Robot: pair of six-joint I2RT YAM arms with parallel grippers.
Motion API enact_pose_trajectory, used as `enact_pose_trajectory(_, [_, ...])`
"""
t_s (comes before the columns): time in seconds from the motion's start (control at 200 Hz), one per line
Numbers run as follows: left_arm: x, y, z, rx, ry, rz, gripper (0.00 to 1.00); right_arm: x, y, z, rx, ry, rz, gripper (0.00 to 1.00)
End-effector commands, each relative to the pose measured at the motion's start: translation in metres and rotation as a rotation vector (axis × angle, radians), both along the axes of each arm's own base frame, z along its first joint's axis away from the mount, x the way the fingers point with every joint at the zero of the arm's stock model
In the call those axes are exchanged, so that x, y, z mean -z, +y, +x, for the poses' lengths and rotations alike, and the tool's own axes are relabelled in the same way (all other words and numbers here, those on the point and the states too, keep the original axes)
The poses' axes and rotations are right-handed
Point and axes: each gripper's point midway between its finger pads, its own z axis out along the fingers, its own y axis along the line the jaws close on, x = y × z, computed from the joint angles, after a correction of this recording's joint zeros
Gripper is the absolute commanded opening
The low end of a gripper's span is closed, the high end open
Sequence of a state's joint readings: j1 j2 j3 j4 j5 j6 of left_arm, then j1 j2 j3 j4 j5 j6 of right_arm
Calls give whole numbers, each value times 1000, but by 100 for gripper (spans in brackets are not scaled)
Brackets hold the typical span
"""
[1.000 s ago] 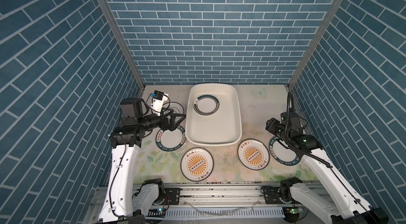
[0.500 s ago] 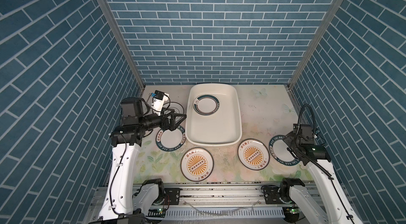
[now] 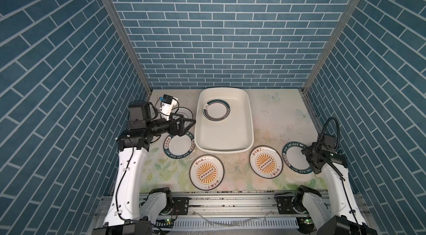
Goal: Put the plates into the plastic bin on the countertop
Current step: 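Lower the open right gripper over the HAO SHI HAO WEI plate's rim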
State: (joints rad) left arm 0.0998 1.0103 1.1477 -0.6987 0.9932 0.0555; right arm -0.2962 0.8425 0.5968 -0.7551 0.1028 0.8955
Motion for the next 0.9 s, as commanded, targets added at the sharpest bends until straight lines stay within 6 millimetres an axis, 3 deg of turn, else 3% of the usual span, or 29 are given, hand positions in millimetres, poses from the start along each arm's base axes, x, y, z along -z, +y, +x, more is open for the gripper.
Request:
enact_pose_trajectory(0.0, [-8,-2,-3,11,-3,-12,100,3,0,-4,-10,-12,26,75])
enact_pose_trajectory(0.36, [-7,-1,-2,11,2,-12,100,9,-13,-20,83,-53,52,74])
enact_pose_trajectory(0.64, [-4,-2,0,12,11,-8,99,15,-6,-7,15,-75,112,73])
enact_pose_trajectory(0.895, [-7,-3,1,19,15,-9,99,21,-6,-8,2,-50,124,73])
